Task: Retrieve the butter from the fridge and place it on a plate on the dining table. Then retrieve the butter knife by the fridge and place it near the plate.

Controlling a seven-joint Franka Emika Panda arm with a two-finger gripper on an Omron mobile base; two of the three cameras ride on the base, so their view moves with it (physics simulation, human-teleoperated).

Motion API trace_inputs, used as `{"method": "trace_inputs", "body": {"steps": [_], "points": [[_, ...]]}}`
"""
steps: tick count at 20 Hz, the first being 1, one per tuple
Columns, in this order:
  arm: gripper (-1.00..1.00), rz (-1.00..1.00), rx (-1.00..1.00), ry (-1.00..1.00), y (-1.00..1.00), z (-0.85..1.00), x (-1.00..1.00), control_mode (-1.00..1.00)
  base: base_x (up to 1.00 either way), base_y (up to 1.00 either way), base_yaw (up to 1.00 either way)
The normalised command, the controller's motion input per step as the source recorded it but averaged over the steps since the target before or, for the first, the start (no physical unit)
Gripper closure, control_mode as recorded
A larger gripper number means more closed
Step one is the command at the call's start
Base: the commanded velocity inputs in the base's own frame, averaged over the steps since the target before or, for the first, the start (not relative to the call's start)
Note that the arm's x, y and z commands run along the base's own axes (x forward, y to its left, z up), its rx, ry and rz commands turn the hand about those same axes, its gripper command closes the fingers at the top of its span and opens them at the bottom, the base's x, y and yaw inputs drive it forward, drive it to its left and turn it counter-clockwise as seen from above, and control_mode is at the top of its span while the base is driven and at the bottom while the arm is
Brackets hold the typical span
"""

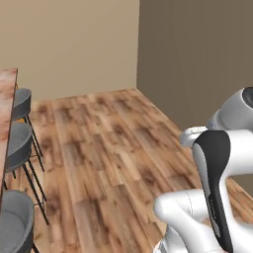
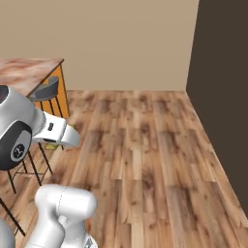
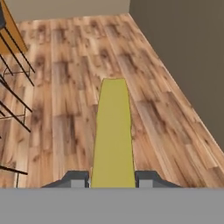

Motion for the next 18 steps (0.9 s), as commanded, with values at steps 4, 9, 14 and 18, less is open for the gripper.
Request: {"method": "trace_inputs", "body": {"steps": [4, 9, 14, 18], "points": [[1.0, 0.0, 0.0, 0.0, 0.0, 0.0, 0.0, 1.0, 1.0, -0.15, 0.05], [1.0, 0.0, 0.0, 0.0, 0.0, 0.0, 0.0, 1.0, 0.92, -0.12, 0.21], [1.0, 0.0, 0.0, 0.0, 0.0, 0.0, 0.0, 1.0, 0.42, -0.04, 0.47], [1.0, 0.0, 0.0, 0.0, 0.0, 0.0, 0.0, 1.0, 0.24, -0.03, 0.65]]}}
